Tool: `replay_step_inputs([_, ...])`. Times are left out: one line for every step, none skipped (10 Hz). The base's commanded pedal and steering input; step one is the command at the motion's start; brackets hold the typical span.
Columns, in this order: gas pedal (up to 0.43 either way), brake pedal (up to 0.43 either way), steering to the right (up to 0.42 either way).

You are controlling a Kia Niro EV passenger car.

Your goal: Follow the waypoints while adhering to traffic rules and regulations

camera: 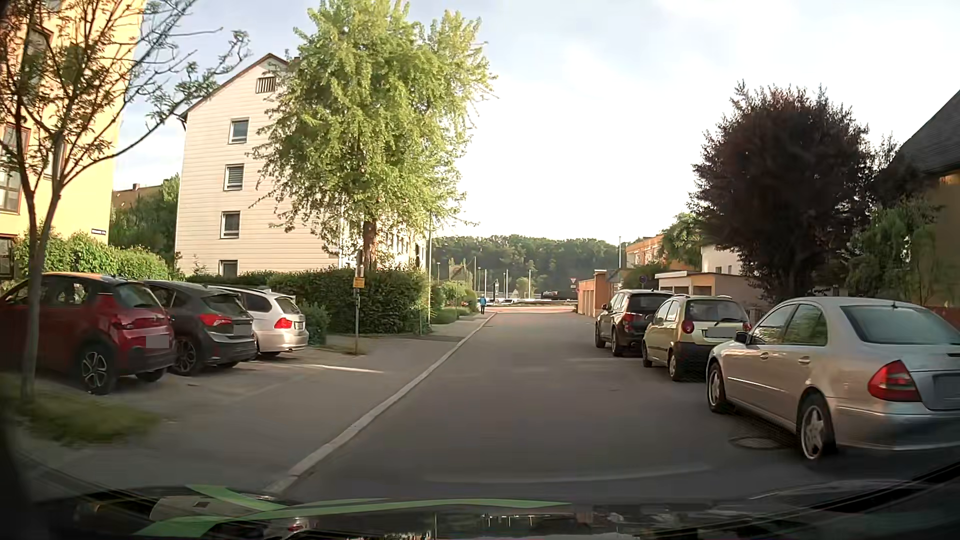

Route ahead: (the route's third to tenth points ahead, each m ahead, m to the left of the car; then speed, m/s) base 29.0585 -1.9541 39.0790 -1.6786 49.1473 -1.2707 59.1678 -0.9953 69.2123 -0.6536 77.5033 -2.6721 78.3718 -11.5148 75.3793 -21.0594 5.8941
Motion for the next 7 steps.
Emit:
replay_step_inputs([0.047, 0.0, 0.002])
replay_step_inputs([0.047, 0.0, 0.002])
replay_step_inputs([0.047, 0.0, 0.003])
replay_step_inputs([0.047, 0.0, 0.004])
replay_step_inputs([0.047, 0.0, 0.005])
replay_step_inputs([0.047, 0.0, 0.005])
replay_step_inputs([0.047, 0.0, 0.004])
